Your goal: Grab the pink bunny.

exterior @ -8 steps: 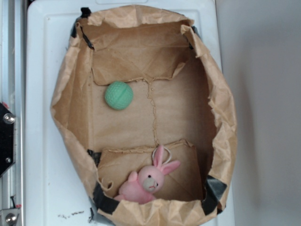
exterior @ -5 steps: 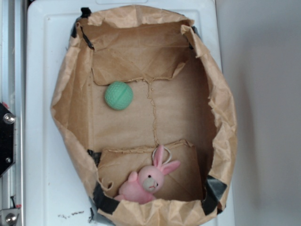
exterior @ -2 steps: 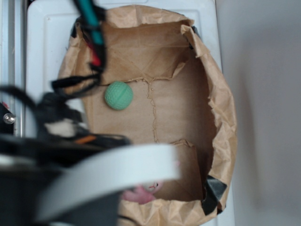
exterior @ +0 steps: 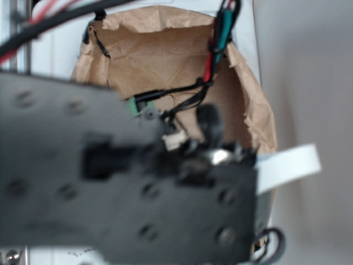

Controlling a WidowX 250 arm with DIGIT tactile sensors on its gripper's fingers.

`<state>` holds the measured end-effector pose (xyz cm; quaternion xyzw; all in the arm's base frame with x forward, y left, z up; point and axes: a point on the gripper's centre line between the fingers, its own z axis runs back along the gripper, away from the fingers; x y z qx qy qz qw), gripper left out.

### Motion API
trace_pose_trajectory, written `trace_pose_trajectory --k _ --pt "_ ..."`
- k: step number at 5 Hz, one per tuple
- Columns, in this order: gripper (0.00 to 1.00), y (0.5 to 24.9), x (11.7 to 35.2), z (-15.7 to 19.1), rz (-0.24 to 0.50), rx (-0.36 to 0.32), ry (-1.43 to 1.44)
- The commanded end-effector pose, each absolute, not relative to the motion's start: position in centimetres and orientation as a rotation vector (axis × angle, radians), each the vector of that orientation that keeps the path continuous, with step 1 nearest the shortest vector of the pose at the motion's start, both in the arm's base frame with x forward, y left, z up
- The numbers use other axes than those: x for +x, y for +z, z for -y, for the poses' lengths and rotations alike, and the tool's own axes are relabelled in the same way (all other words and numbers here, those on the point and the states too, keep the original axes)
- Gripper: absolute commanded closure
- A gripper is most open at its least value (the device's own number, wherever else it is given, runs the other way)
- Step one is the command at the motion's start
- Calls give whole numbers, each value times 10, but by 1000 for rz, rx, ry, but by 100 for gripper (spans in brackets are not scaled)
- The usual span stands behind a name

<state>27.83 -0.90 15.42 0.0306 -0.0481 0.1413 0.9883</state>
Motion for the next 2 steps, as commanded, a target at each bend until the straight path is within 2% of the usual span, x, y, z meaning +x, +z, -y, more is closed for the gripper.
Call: trace_pose_trajectory --k 1,2 --pt "0 142 293 -15 124 52 268" --pt "0 129 282 -12 121 -6 249"
